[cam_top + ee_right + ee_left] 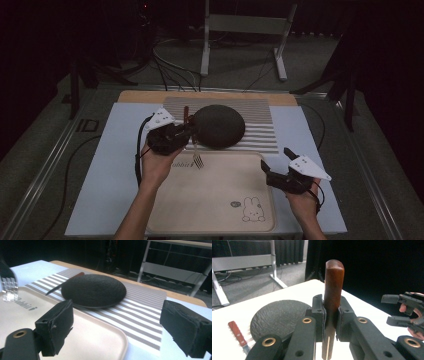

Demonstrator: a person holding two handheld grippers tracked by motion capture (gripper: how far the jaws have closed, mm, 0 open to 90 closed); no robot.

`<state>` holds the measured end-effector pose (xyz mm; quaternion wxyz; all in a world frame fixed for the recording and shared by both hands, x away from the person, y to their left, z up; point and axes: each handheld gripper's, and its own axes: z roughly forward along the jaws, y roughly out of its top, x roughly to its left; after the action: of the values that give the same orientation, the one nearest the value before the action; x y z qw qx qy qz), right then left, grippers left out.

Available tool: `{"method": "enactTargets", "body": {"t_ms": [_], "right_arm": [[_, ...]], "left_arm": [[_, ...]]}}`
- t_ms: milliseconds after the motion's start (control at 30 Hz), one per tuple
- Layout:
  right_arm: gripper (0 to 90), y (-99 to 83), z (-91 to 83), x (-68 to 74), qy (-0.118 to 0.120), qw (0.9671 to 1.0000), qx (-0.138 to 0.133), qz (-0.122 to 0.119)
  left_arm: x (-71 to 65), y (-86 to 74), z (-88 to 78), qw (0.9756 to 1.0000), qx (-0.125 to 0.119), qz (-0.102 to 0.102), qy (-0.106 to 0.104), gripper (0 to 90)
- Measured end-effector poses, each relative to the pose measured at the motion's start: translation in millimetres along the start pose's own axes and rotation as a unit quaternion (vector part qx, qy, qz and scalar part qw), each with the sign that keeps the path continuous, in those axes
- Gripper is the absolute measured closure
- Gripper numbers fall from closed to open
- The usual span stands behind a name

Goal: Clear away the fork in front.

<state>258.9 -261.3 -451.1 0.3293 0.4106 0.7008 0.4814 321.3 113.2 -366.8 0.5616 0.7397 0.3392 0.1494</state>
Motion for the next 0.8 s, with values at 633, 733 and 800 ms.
{"method": "enactTargets", "body": {"t_ms": [633, 733, 800], "right_arm": [[11.9, -8.9, -4.1, -13.7, -0.017, 0.9997, 0.011, 0.012], [12.0, -9.1, -4.4, -13.4, -0.019, 0.9997, 0.012, 0.011], [12.0, -9.6, -4.9, -13.4, -0.019, 0.9997, 0.013, 0.013]], "left_arm": [[23.0, -23.4, -23.5, 0.9984, 0.037, -0.038, -0.02, 80.3], [25.3, -27.3, -27.6, 0.998, 0.04, -0.044, -0.02, 80.2], [28.2, -29.4, -31.2, 0.9976, 0.041, -0.051, -0.023, 80.2]]}}
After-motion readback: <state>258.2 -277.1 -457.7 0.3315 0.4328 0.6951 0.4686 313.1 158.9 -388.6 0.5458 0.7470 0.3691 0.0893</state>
